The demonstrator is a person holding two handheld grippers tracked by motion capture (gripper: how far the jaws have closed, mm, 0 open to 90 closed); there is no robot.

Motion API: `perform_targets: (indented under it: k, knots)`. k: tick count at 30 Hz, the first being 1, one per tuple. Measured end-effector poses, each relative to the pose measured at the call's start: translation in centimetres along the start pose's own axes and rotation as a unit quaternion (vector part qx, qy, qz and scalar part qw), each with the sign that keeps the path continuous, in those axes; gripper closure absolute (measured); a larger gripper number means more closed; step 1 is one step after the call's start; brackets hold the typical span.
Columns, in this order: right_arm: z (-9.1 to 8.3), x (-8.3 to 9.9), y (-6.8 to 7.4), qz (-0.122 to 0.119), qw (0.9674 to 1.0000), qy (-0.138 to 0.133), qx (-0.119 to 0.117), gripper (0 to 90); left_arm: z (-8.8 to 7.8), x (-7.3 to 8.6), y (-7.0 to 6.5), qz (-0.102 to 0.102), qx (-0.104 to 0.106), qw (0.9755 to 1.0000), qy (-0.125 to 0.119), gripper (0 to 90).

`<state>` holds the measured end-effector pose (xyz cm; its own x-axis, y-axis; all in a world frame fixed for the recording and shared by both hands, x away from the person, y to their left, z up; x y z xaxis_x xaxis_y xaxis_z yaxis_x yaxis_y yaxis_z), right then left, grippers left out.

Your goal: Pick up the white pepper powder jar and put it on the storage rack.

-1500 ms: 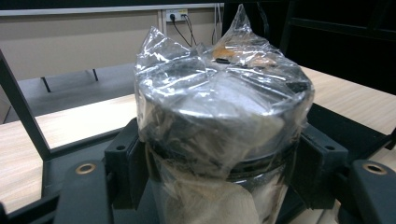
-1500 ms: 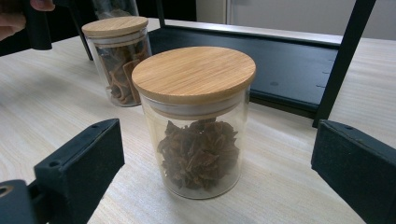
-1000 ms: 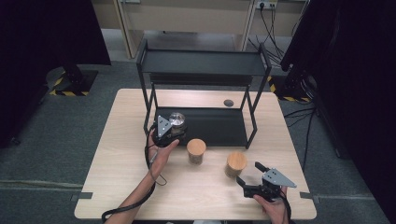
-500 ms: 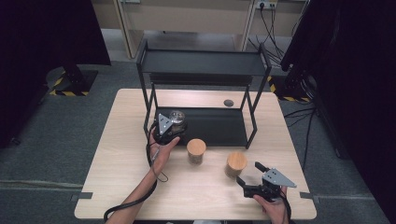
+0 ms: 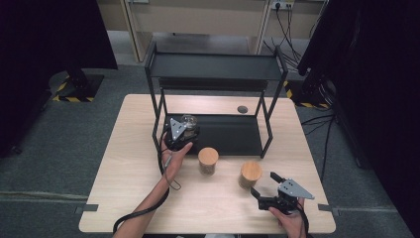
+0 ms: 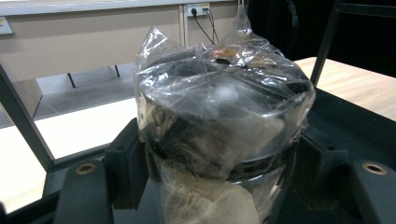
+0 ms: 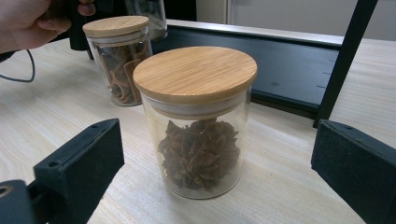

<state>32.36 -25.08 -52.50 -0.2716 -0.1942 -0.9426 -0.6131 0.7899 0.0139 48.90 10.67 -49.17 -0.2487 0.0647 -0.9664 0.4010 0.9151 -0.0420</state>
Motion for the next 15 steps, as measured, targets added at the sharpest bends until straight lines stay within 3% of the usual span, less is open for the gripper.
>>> perform_targets:
  k: [15]
  knots:
    - [0.0, 0.0, 0.0, 0.001, 1.0, -0.001, 0.0, 2.7, 1.2, 0.4, 0.6, -0.006, -0.02, 0.9998, 0.004, 31.2]
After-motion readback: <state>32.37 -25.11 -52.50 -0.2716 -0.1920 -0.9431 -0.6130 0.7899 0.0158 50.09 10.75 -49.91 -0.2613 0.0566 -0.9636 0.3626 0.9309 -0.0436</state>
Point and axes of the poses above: each handheld gripper's, and its own axes: z roughly forward along the jaws, x roughly out of its underside, y roughly to its left, the point moved 1 cm from there along z, roughly forward along the jaws, and after that the axes turned 3 degrees about -z, right-handed, at the moved point
